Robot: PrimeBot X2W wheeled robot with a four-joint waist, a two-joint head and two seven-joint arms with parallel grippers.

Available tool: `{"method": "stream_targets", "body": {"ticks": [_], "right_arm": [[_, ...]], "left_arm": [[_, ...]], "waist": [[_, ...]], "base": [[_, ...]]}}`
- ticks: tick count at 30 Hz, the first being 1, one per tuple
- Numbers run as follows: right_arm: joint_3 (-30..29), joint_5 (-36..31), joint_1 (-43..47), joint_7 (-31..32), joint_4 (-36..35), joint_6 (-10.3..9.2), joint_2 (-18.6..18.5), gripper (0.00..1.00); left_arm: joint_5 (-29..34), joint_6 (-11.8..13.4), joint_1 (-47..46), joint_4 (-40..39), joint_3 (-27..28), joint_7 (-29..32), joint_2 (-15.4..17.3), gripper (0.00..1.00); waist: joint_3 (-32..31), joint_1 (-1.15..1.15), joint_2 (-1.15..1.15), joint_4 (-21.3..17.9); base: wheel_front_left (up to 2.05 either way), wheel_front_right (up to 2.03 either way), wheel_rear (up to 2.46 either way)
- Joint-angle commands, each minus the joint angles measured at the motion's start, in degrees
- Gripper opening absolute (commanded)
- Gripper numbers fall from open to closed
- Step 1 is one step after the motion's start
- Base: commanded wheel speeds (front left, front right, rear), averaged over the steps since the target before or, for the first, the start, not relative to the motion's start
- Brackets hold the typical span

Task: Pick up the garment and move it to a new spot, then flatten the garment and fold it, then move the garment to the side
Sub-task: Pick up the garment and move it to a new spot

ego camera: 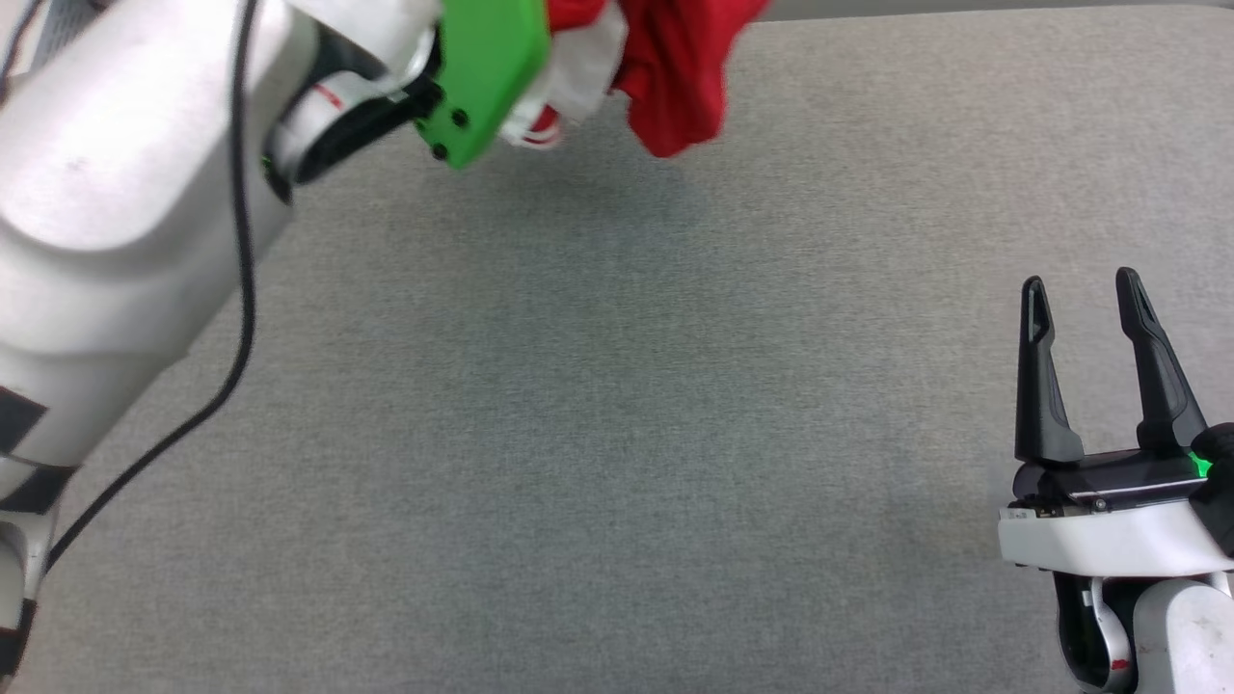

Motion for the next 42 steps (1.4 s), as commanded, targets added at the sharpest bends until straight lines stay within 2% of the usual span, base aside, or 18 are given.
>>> {"method": "stream_targets", "body": {"ticks": [1,6,10,13,15,22,27,28,29,35,42], "right_arm": [[0.1,0.5,0.3,-0.3,0.2,-0.04,0.3,1.00],[0.1,0.8,0.0,-0.3,0.2,-0.04,0.6,1.00],[0.2,0.8,-0.4,-0.3,0.2,-0.04,0.8,1.00],[0.3,0.9,-0.5,-0.3,0.3,-0.04,0.8,1.00],[0.2,1.0,-0.6,-0.3,0.3,-0.04,0.9,1.00],[0.1,1.0,-1.2,-0.3,0.5,-0.04,0.9,1.00],[0.0,1.0,-1.3,-0.3,0.5,-0.04,0.9,1.00],[-0.1,1.0,-1.2,-0.3,0.6,-0.04,0.9,1.00],[-0.1,0.9,-1.0,-0.3,0.7,-0.04,0.9,1.00],[-0.5,0.7,0.7,-0.3,1.4,-0.04,0.9,1.00],[-1.0,0.1,3.3,-0.3,1.5,-0.04,0.9,1.00]], "left_arm": [[-0.9,-0.1,-1.2,-0.2,-2.0,-1.0,-1.3,0.00],[-3.7,-0.1,-0.6,-0.4,-10.5,-4.7,-5.1,0.00],[-4.9,-0.1,2.6,0.3,-14.8,-5.8,-6.7,0.00],[-4.1,-0.1,7.3,-0.2,-15.8,-4.0,-6.8,0.00],[-2.2,-0.1,12.4,-2.2,-15.9,-0.2,-6.7,0.00],[1.5,-0.1,26.7,-7.8,-15.9,9.5,-4.0,0.00],[1.4,-0.1,29.5,-8.2,-15.9,9.7,-4.0,0.00],[1.8,-0.1,29.3,-7.8,-15.9,8.4,-4.3,0.58],[2.2,-0.1,28.9,-7.4,-15.9,6.8,-4.6,1.00],[1.5,-0.1,25.1,-5.4,-15.9,-7.8,-6.7,1.00],[-1.9,0.4,25.8,-5.3,-9.9,-21.9,-5.2,1.00]], "waist": [[-0.5,0.00,0.00,-3.9],[0.1,0.00,0.00,-5.8],[0.6,0.00,0.00,-6.2],[0.9,0.00,0.00,-6.2],[1.1,0.00,0.00,-6.1],[1.9,0.00,0.00,-5.3],[2.1,0.00,0.00,-4.7],[1.9,0.00,0.00,-4.5],[1.6,0.00,0.00,-4.3],[-1.8,0.00,0.00,-2.2],[-6.5,0.00,0.00,0.4]], "base": [[0.00,0.00,0.00],[0.00,0.00,0.00],[0.00,0.00,0.00],[0.00,0.00,0.00],[0.00,0.00,0.00],[0.00,0.00,0.00],[0.00,0.00,0.00],[0.00,0.00,0.00],[0.00,0.00,0.00],[0.00,0.00,0.00],[0.00,0.00,0.00]]}}
